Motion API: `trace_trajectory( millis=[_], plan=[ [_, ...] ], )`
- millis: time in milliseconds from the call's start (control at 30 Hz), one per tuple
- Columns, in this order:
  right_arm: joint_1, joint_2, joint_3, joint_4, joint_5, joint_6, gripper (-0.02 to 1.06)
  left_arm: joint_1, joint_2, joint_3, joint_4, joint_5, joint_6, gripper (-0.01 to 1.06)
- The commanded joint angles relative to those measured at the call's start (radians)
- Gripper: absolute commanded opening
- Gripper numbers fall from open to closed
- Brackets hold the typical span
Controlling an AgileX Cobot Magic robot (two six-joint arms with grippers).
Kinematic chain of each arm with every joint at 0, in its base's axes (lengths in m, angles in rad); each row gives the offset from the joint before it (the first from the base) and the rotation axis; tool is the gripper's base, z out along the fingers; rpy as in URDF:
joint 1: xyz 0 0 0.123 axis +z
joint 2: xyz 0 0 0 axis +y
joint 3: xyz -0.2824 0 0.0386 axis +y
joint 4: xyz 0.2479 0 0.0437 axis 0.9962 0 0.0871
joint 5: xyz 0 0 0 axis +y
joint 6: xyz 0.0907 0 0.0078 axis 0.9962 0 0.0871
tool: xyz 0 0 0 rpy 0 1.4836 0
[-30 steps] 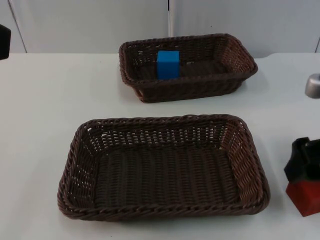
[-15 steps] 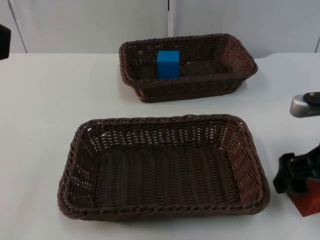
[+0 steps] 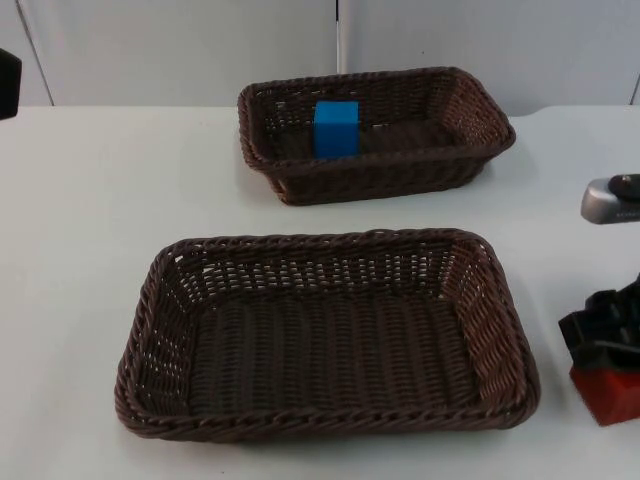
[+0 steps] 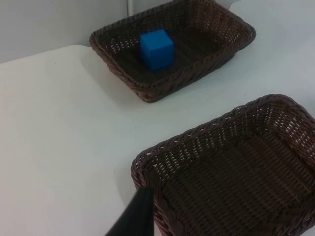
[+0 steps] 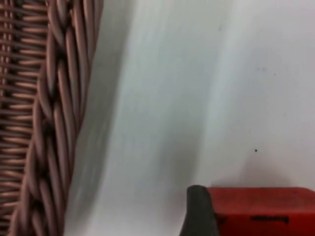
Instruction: Pick up one cube with the left hand and place it into the upper basket. Pick up one cube with the right hand and place it into the lower basket.
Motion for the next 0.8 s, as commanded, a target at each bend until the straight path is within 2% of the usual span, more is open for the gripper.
trace_trajectory(
  millis=[0, 67, 100, 233, 367, 600, 767],
  plan=[
    [0.008, -0.047, -0.005, 0.006, 0.021, 0.006, 0.00, -0.002, -0.004, 0.004, 0.004, -0.008, -0.007, 0.97],
    [0.008, -0.104, -0.005, 0.008, 0.079, 0.006, 0.00, -0.002, -0.004, 0.004, 0.004, -0.008, -0.007, 0.97],
    [0.008, -0.104, -0.005, 0.008, 0.079, 0.006, 0.00, -0.002, -0.004, 0.004, 0.004, -0.008, -0.007, 0.97],
    [0.008, -0.251, -0.005, 0.008, 0.209, 0.006, 0.00, -0.002, -0.004, 0.004, 0.006, -0.008, -0.007, 0.97],
    [0.008, -0.366, -0.005, 0.008, 0.267, -0.022, 0.00, -0.002, -0.004, 0.004, 0.011, -0.008, -0.007, 0.97],
    [0.008, -0.516, -0.005, 0.008, 0.285, -0.025, 0.00, -0.002, -0.004, 0.004, 0.011, -0.008, -0.007, 0.97],
    [0.008, -0.538, -0.005, 0.008, 0.289, -0.025, 0.00, -0.002, -0.004, 0.004, 0.011, -0.008, -0.007, 0.97]
  ],
)
